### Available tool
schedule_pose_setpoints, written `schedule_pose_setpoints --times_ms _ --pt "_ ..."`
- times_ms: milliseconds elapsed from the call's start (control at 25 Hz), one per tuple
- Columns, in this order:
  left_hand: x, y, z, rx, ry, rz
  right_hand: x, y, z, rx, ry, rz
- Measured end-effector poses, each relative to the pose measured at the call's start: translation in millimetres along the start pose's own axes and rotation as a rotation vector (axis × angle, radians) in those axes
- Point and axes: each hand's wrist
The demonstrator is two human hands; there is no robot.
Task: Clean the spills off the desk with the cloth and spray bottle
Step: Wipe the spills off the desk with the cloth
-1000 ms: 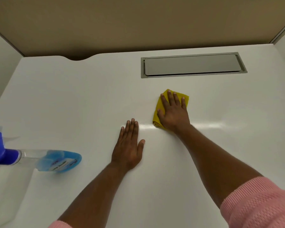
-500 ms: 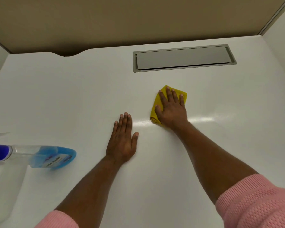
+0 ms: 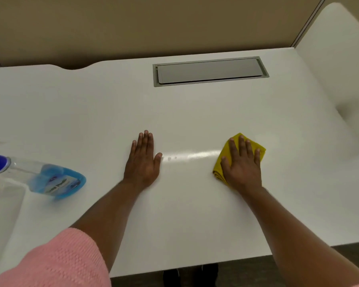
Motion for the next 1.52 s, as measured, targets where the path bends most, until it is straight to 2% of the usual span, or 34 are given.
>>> schedule_pose_setpoints --times_ms 200,480,840,1280,1520 --pt "1 -5 -35 0.030 0.010 -0.025 -16 -28 -23 0.091 -0.040 0.019" --pt "0 -63 -108 0.182 -0.013 0.007 -52 -101 -50 0.324 -0.151 0.036" --pt "-1 -96 -127 0.212 0.015 -0.034 -107 -214 -66 0.629 -0.282 0.059" --pt "-6 -102 -128 0.200 0.029 -0.075 -132 -269 -19 0.724 -0.383 0.028" --pt "-9 -101 -127 0.234 0.043 -0.044 -141 -291 18 0.686 -0.381 0.030"
Point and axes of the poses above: each hand's wrist, its own z-axis towards the middle knuckle, its own x-axis out of the back of the hand, y = z × x, and after that the axes turned 13 degrees about z, right-handed
